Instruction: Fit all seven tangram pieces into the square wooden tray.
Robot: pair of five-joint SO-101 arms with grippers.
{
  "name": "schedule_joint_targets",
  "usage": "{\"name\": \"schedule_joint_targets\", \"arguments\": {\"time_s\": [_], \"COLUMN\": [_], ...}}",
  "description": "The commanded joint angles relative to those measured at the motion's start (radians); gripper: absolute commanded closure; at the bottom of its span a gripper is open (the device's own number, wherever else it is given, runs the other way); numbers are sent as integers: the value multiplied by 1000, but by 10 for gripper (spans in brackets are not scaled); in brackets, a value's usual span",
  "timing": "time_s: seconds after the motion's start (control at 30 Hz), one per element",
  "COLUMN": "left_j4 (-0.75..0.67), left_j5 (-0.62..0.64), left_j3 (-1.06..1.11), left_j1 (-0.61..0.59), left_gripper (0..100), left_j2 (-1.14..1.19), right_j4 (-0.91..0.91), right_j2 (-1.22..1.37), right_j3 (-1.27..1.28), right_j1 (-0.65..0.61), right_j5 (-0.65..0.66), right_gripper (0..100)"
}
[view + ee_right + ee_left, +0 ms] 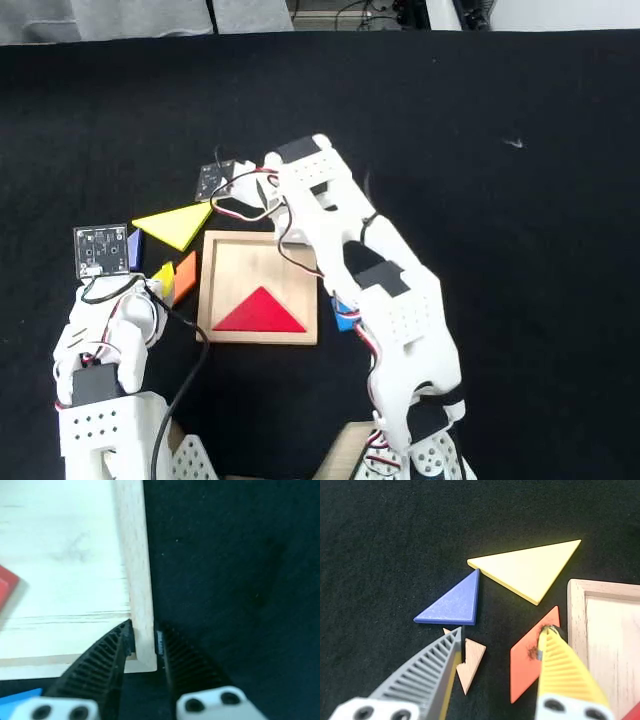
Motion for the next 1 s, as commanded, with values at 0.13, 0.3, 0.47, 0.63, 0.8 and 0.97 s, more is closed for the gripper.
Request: {"name": "schedule_joint_targets", "arguments": {"time_s": [0.13,0.3,0.47,0.63,0.8,0.97], "left_j4": [-23,-23,-25,-25,-25,-25], "left_j5": [-9,-9,-9,-9,-9,-9], "left_j3": [-10,-10,-10,-10,-10,-10], "left_j1": [12,12,12,12,12,12], "left_gripper": [755,755,755,755,755,755], "left_j2": [-9,-9,-9,-9,-9,-9], "right_j4": [84,69,41,29,48,77], "right_j2": [-5,-5,-5,-5,-7,-12], "right_j3": [-119,-143,-148,-147,-147,-165], "right_j1": [18,18,18,25,29,26], "right_j5": [172,193,193,189,169,68], "right_gripper": [987,987,987,987,984,817]}}
